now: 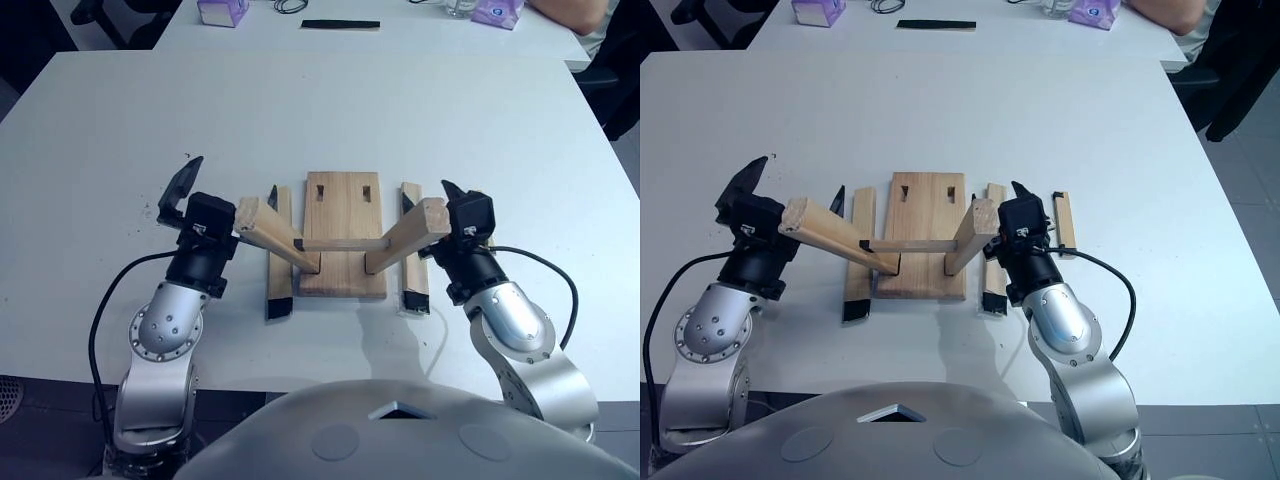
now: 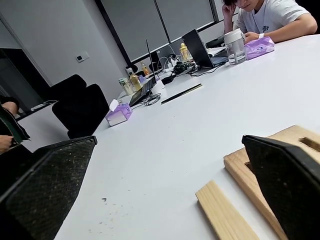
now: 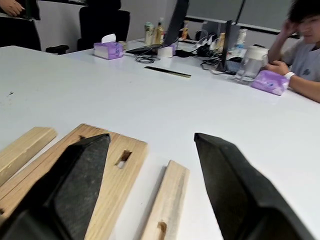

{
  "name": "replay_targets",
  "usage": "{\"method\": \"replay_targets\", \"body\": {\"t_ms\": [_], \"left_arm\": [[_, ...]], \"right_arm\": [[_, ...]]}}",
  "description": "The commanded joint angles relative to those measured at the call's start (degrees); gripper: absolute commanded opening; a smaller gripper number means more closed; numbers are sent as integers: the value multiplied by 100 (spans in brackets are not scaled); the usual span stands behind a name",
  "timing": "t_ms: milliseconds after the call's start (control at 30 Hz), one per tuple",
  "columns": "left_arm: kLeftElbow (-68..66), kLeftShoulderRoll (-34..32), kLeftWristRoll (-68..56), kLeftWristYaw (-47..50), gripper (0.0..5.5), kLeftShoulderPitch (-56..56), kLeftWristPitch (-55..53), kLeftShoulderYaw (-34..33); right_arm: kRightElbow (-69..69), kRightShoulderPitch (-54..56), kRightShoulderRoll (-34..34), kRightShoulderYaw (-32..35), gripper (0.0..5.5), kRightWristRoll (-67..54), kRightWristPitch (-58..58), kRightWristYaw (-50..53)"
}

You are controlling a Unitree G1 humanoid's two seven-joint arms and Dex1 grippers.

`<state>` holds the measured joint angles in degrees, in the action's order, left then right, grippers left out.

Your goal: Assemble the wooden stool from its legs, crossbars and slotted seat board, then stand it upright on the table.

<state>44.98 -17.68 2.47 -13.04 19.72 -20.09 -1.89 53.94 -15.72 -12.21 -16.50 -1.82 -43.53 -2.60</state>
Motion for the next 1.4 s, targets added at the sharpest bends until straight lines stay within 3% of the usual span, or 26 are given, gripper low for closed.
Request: {"method": "replay_targets", "body": {"t_ms": [33,167,400,567,800,1133,1400], "left_arm": [[-635,-180,-147,-86,540,-282,283,-521],[-1524,-262,-179,-239,540,-497,871,-534],[-2437,170,-83,-389,540,-728,1264,488],[-3446,-11,248,-315,540,-612,799,578],[-4090,-499,344,-760,540,-441,728,830],[-4210,-1280,52,-1183,540,-497,847,209],[-2808,-958,-997,-1472,540,-1575,265,19]], "right_arm": [[-471,75,-250,603,313,-104,378,-314],[-1291,291,-375,831,313,-49,964,-534],[-3149,845,-163,386,313,-56,1736,-984],[-4048,747,-252,161,313,102,2135,-1249],[-4599,635,-784,478,313,278,2670,-1484],[-4601,203,-1612,1117,313,396,3203,-1783],[-2683,51,-1933,1695,313,-919,2690,-2803]]}}
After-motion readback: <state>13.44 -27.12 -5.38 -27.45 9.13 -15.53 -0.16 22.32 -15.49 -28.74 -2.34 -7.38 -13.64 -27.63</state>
